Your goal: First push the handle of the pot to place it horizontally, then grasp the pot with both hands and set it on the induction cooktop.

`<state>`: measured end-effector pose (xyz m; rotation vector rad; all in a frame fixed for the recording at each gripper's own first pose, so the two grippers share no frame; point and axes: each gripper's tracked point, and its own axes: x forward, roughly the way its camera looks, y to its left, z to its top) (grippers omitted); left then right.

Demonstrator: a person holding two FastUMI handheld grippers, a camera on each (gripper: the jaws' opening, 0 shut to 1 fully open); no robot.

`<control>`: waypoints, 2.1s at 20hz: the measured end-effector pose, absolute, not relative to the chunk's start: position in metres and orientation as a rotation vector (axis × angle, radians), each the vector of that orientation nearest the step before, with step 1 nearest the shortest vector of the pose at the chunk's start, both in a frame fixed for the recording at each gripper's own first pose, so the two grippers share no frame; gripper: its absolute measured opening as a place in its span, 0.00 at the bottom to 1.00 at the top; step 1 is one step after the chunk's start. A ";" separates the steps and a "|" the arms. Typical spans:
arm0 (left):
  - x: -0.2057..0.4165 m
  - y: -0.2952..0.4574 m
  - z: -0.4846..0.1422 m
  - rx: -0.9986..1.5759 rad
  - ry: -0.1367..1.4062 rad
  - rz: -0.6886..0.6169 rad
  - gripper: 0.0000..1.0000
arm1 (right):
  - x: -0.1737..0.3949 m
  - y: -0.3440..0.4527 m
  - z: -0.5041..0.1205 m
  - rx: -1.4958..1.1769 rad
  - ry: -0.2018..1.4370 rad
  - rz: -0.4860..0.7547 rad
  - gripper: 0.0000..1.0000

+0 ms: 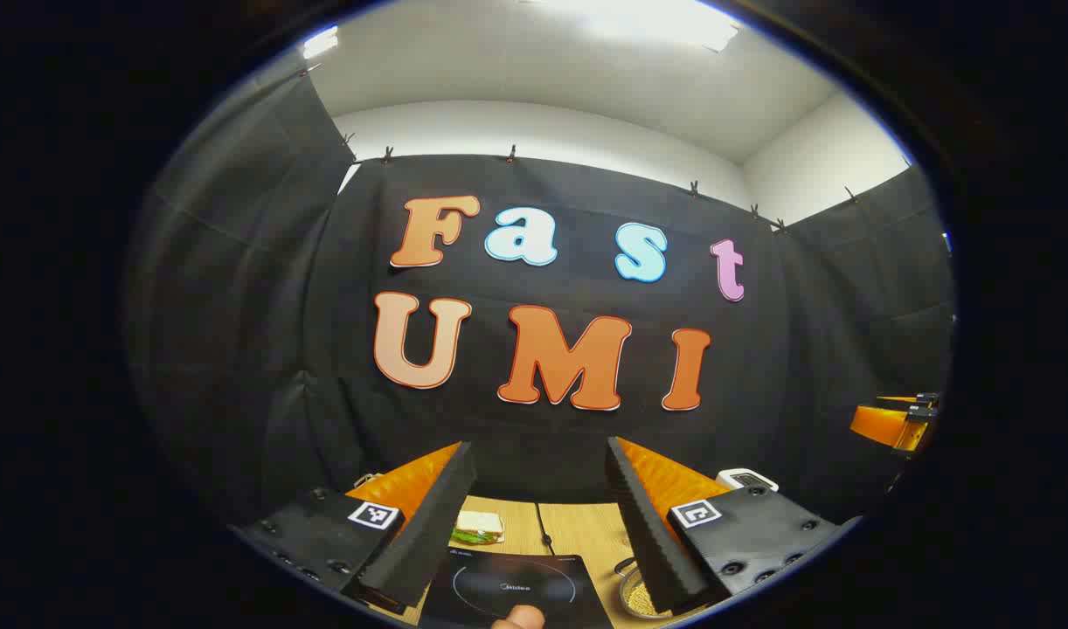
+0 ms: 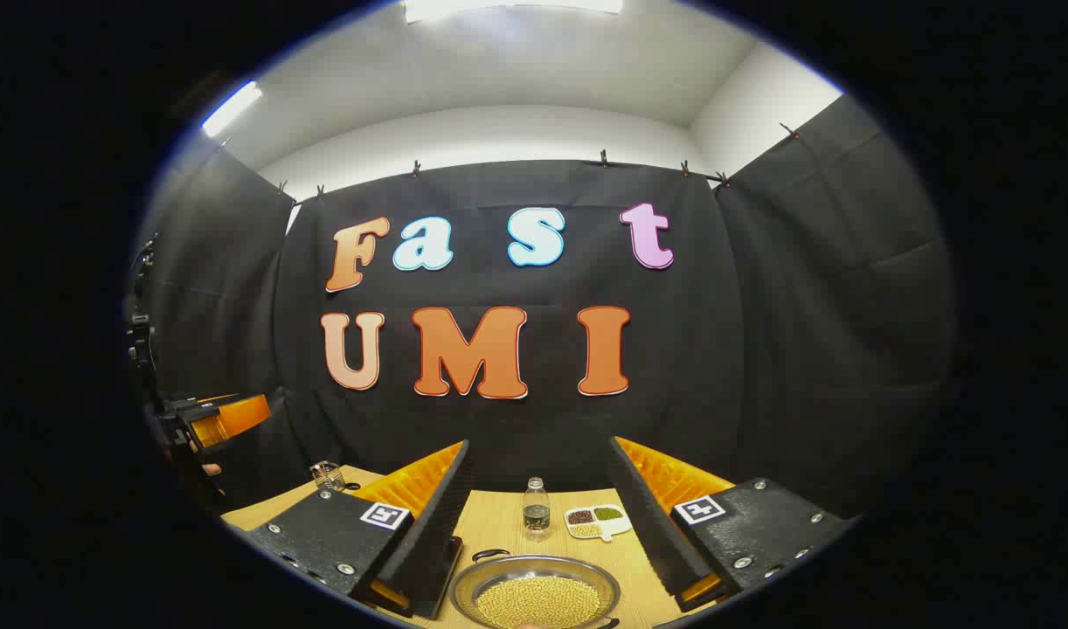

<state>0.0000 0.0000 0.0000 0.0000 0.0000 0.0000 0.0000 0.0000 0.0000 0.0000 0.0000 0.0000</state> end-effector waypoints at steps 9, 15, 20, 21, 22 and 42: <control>0.000 -0.002 0.000 0.003 -0.004 -0.001 0.96 | -0.001 -0.002 -0.003 0.030 0.013 -0.025 0.95; 0.000 -0.003 0.001 0.005 -0.003 0.002 0.96 | -0.001 -0.002 -0.005 0.019 0.023 -0.029 0.94; 0.001 -0.001 0.001 0.004 -0.002 0.016 0.98 | -0.001 -0.001 -0.005 0.016 0.029 -0.027 0.93; 0.000 -0.001 0.001 0.004 -0.002 0.016 0.98 | 0.000 -0.001 -0.006 0.013 0.031 -0.027 0.93; 0.000 -0.001 0.001 0.005 -0.004 0.016 0.98 | 0.000 0.000 -0.006 0.012 0.032 -0.026 0.93; -0.004 0.004 -0.002 -0.008 0.005 0.013 0.98 | 0.005 0.006 -0.054 -0.056 0.122 -0.015 0.12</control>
